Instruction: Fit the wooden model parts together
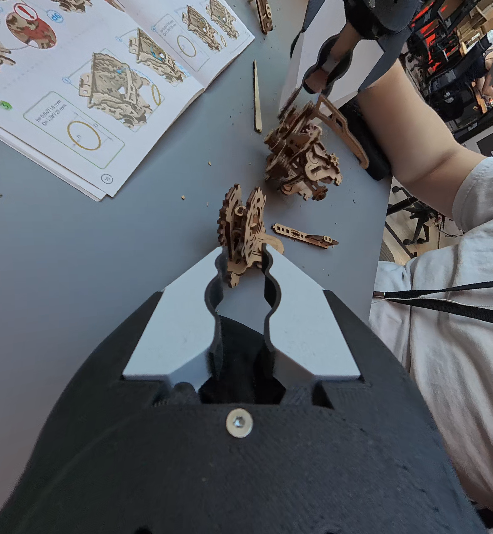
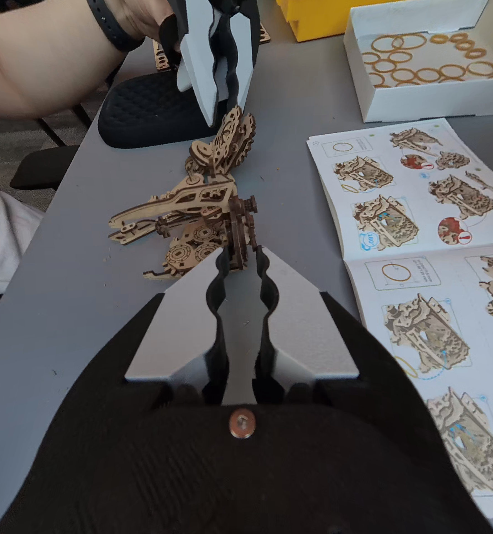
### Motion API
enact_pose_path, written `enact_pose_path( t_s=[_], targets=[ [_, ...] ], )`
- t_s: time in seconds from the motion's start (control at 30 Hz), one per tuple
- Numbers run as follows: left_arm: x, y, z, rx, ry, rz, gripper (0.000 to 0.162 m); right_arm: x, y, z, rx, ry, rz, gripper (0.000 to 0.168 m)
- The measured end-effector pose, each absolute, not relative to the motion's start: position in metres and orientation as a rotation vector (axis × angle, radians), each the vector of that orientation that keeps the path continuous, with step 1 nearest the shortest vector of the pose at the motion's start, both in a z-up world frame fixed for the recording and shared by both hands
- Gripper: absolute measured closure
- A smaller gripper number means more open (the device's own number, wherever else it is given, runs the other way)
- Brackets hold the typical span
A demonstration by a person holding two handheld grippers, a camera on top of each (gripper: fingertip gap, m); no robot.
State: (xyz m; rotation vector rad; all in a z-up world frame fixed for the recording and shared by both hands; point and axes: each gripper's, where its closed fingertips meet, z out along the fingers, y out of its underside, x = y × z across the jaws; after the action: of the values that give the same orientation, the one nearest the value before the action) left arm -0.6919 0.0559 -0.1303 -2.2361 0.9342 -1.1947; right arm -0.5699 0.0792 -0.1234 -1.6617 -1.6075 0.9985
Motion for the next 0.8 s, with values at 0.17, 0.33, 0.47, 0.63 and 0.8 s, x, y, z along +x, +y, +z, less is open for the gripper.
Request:
enact_pose_path(
  t_s=[0.17,0.33,0.47,0.63,0.8],
  targets=[
    [-0.704,0.061,-0.119,-2.190,0.834,-1.161,0.131,-0.563,0.084,-0.110,-1.897,-1.530,0.968,0.152],
    [-0.714,0.060,-0.106,-2.138,0.769,-1.097,0.131,-0.549,0.090,-0.107,-2.091,-1.592,0.714,0.152],
    [-0.716,0.053,-0.108,-2.135,0.787,-1.003,0.131,-0.549,0.098,-0.106,-2.169,-1.601,0.551,0.152],
    [-0.715,0.049,-0.112,-2.146,0.763,-0.945,0.129,-0.566,0.114,-0.105,-2.246,-1.519,0.494,0.152],
    [-0.709,0.042,-0.102,-2.088,0.703,-1.015,0.128,-0.575,0.126,-0.104,-2.201,-1.516,0.439,0.152]
  ],
)
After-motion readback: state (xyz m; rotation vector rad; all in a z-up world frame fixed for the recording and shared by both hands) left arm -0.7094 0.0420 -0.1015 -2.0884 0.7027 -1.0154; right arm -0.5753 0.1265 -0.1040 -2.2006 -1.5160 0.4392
